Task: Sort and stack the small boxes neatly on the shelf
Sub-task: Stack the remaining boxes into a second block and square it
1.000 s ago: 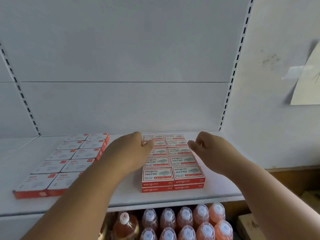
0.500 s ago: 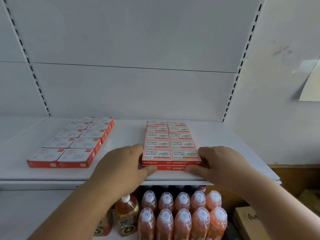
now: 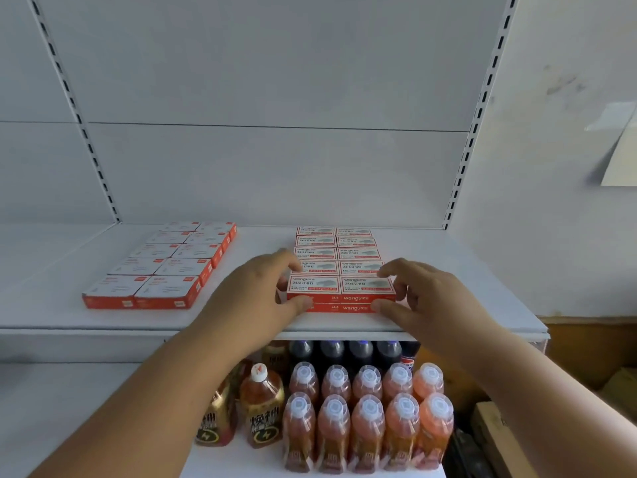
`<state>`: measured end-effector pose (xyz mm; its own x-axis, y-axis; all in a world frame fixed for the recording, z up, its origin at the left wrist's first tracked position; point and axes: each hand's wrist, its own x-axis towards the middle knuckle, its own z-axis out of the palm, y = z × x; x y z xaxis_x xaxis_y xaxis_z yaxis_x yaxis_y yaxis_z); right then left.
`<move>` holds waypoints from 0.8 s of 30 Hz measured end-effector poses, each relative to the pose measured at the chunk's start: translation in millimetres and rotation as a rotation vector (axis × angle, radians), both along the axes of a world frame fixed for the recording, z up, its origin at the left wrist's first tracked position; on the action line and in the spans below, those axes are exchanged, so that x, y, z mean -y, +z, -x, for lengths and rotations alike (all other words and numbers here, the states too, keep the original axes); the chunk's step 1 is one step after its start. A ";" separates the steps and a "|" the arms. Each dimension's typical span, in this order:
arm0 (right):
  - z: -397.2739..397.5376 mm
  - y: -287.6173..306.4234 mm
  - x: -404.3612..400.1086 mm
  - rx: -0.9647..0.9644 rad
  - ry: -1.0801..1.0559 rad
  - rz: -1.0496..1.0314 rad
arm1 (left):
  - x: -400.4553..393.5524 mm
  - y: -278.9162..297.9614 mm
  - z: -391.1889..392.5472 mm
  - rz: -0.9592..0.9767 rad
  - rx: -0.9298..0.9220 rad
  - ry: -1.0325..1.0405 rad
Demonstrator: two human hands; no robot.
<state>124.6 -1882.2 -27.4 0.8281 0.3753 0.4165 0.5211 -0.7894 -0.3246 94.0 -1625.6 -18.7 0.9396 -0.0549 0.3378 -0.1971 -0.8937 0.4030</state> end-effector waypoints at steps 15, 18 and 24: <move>6.2 2.9 -9.2 -0.072 -0.073 -0.053 | -9.4 -12.4 -12.0 -0.036 0.100 -0.094; -6.6 10.3 -15.2 -0.201 -0.194 -0.088 | -12.9 -6.8 -23.6 -0.024 -0.019 -0.013; -35.0 25.9 -23.8 -0.365 -0.398 0.148 | -14.4 17.2 -53.6 -0.040 -0.354 0.024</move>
<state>159.6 -1858.4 -1.6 0.9984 0.0369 0.0430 0.0480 -0.9532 -0.2986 147.6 -1611.2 -1.4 0.9992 -0.0375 -0.0111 -0.0297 -0.9128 0.4074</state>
